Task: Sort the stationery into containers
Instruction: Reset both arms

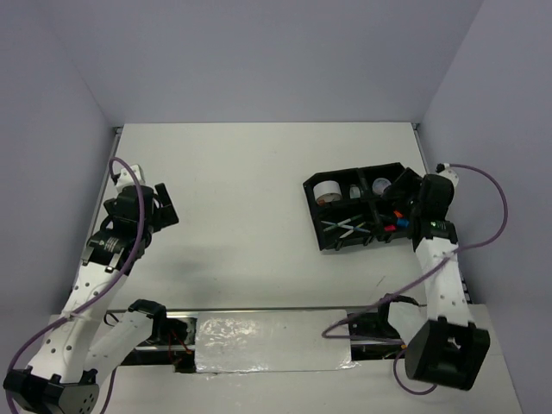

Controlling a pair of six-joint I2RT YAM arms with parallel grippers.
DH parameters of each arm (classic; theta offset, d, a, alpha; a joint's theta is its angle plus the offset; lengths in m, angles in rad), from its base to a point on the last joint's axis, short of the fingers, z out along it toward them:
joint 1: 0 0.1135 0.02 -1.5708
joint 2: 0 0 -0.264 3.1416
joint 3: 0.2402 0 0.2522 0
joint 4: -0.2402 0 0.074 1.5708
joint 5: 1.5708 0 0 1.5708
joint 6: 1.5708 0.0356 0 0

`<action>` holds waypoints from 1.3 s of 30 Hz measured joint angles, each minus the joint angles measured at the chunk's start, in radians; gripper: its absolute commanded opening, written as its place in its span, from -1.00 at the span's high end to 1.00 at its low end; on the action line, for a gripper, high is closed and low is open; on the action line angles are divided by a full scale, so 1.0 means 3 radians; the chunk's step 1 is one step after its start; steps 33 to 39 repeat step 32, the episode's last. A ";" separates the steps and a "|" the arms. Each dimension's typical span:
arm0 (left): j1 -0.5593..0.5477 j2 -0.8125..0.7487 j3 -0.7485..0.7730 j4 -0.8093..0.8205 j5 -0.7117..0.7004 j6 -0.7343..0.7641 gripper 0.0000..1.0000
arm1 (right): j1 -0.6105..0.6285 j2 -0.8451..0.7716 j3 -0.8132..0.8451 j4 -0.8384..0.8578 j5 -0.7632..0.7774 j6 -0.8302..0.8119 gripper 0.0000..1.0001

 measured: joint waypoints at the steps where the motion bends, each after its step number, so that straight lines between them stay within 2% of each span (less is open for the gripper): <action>1: 0.0000 -0.0001 0.0020 -0.0036 -0.0046 0.0013 -0.99 | 0.0076 -0.0156 0.0052 -0.0114 -0.0008 -0.0057 -0.99; 4: 0.0000 -0.0009 0.0196 -0.0189 -0.0229 0.0069 -0.99 | 0.0481 -0.0629 0.0348 -0.0441 0.0046 -0.0296 -1.00; 9: 0.0000 -0.0150 0.0781 -0.0356 -0.0354 0.0079 -0.99 | 0.1219 -0.1364 0.0857 -0.0900 0.0406 -0.0591 -1.00; 11: 0.0000 -0.0270 0.1007 -0.0381 -0.0397 0.0081 -0.99 | 0.1350 -0.1639 0.0983 -0.1144 0.0464 -0.0664 -0.99; 16: 0.0000 -0.0669 0.1342 -0.0528 -0.0456 0.0113 -0.99 | 0.1401 -0.2023 0.1418 -0.1836 0.0619 -0.0819 -0.99; 22: 0.0000 -0.1169 0.1340 -0.0741 -0.0497 0.0235 -0.99 | 0.1461 -0.2365 0.1773 -0.2421 0.0778 -0.0977 -1.00; 28: 0.0000 -0.1410 0.1321 -0.0888 -0.0498 0.0266 -0.99 | 0.1520 -0.2597 0.1854 -0.2658 0.0856 -0.1029 -0.99; 39: 0.0000 -0.1413 0.1265 -0.0905 -0.0487 0.0266 -0.99 | 0.1531 -0.2594 0.1848 -0.2688 0.0903 -0.1031 -1.00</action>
